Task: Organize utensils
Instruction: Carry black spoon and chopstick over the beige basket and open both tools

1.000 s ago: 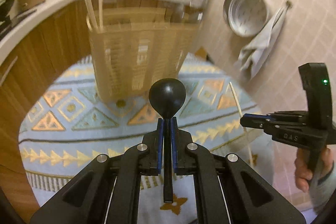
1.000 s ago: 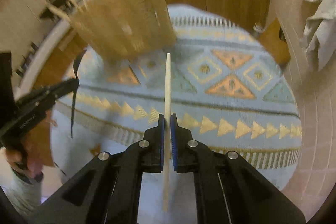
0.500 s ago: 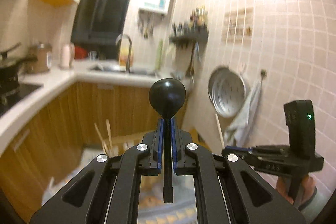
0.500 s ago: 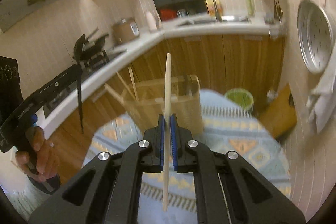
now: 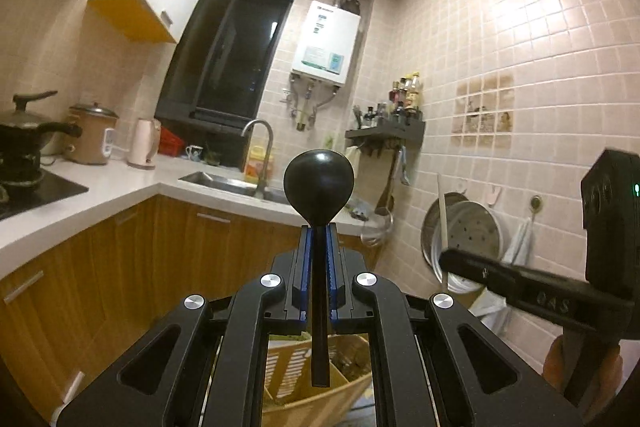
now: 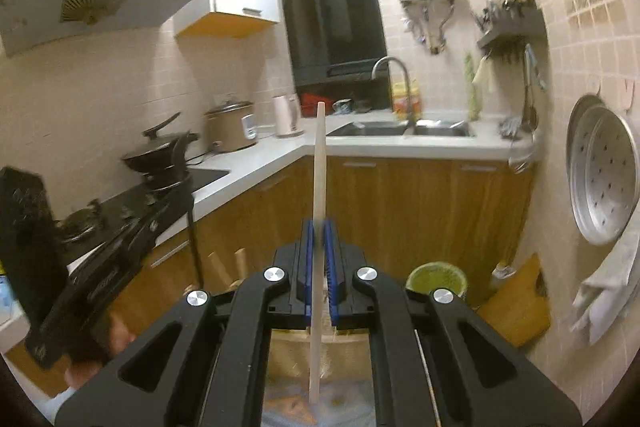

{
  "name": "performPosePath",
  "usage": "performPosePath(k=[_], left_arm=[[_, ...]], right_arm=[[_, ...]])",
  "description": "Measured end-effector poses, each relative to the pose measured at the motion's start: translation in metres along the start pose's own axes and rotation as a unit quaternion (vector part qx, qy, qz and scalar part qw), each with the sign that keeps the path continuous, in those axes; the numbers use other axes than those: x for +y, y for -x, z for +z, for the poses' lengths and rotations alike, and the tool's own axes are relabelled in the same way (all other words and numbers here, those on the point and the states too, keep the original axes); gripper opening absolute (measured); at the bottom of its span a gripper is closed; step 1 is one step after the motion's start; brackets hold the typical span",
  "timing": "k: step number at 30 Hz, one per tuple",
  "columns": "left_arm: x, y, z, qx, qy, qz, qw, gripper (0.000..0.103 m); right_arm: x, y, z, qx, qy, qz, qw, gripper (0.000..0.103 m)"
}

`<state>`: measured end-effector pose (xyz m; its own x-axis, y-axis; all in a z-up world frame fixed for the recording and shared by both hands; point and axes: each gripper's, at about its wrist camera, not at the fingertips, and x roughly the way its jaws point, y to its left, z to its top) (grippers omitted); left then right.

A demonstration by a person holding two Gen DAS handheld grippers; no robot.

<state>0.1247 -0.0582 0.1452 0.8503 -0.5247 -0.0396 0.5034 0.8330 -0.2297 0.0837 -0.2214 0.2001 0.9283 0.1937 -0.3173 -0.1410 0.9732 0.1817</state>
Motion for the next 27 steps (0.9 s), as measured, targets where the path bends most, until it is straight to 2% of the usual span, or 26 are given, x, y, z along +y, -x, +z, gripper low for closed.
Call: performPosePath(k=[4,6,9,14,22,27], left_arm=[[0.008,-0.016,-0.013,-0.002,0.009,0.022,0.9997,0.005],[0.012,-0.022,-0.018,-0.001,0.007,0.033,0.9994,0.005],[0.020,-0.033,-0.028,0.021,0.008,0.042,0.9989,0.005],[0.036,-0.039,-0.040,0.024,0.020,0.064,0.9975,0.005],[0.037,-0.034,-0.054,0.002,-0.003,0.097,0.9953,0.005],[0.039,-0.035,-0.061,0.008,-0.005,0.102,0.9947,0.005]], right_arm=[[-0.004,-0.019,0.004,-0.028,-0.001,-0.009,1.000,0.004],[-0.007,-0.026,0.003,-0.043,0.003,-0.028,0.999,0.004],[-0.009,-0.045,-0.005,-0.042,0.012,-0.056,0.997,0.005],[-0.022,-0.069,-0.020,-0.041,-0.005,-0.050,0.998,0.005],[-0.036,-0.083,-0.042,-0.061,-0.031,-0.053,0.996,0.005],[-0.042,-0.087,-0.055,-0.053,-0.044,-0.047,0.996,0.005]])
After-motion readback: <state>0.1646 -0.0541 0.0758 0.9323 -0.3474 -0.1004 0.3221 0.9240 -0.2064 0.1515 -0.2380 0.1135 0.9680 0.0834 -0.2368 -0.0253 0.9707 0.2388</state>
